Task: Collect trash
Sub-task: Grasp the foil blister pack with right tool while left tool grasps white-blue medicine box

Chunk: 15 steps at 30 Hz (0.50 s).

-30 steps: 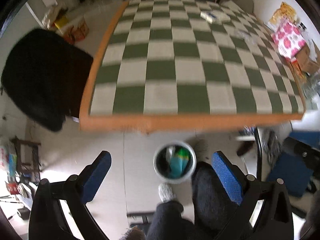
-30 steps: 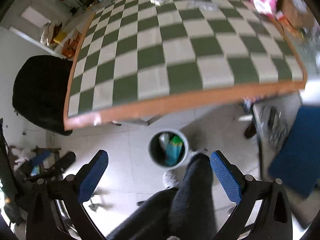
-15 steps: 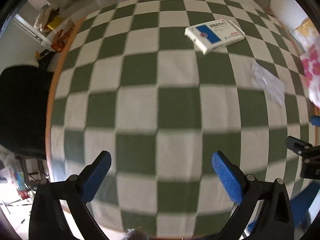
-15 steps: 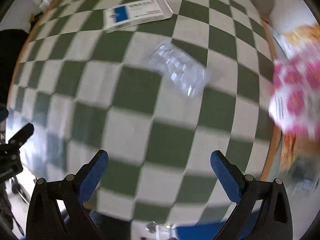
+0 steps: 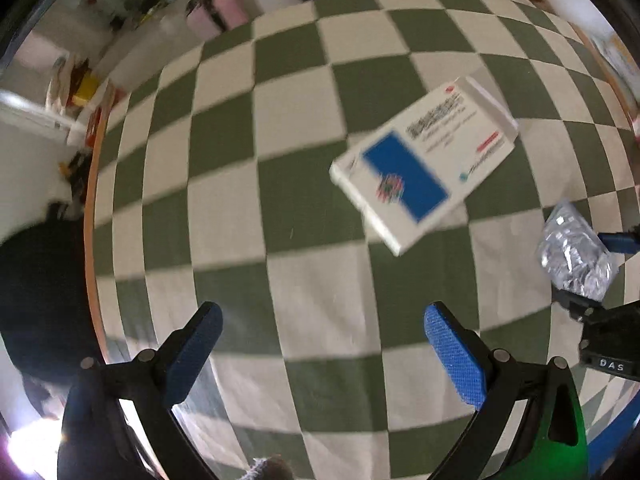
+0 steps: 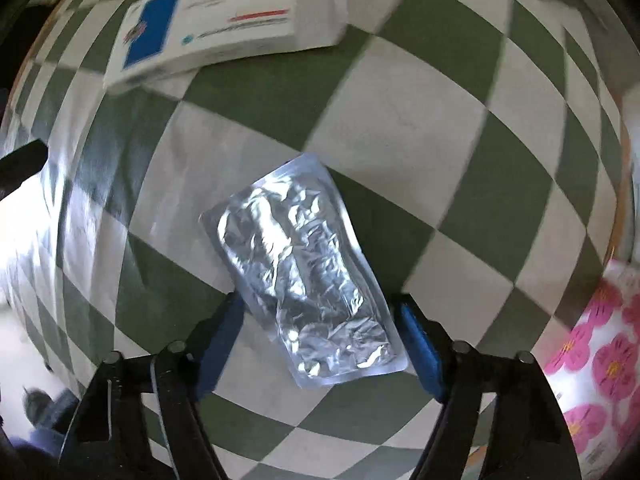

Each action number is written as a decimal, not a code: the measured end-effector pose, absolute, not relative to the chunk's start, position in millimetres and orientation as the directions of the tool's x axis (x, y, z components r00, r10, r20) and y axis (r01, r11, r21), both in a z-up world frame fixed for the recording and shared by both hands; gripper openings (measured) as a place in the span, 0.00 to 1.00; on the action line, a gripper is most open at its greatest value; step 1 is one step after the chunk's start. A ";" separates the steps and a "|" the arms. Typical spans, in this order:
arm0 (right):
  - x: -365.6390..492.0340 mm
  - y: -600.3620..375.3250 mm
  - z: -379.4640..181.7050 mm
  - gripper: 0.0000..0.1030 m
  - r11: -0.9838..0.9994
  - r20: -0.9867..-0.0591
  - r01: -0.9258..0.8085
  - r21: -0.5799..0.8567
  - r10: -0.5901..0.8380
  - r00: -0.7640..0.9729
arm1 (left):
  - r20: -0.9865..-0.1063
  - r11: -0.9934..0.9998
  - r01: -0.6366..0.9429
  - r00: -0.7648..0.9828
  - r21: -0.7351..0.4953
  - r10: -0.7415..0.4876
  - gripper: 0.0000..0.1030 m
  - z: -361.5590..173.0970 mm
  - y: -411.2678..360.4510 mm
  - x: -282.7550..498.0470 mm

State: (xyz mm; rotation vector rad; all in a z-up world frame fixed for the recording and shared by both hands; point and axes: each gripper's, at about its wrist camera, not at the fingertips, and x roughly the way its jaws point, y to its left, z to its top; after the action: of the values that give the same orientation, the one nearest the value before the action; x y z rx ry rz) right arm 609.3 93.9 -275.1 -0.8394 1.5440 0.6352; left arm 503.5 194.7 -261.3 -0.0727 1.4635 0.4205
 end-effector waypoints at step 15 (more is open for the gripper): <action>680.6 -28.3 -253.8 0.81 0.984 -0.995 -0.163 0.075 0.061 -0.084 | -0.969 0.939 0.254 -0.019 0.232 0.245 1.00 -306.9 140.8 610.0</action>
State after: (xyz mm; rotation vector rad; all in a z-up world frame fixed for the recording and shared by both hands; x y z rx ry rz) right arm 680.6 -28.3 -253.8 -0.0783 1.6448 0.1870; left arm 610.0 140.8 -306.9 0.3922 1.6031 -0.0072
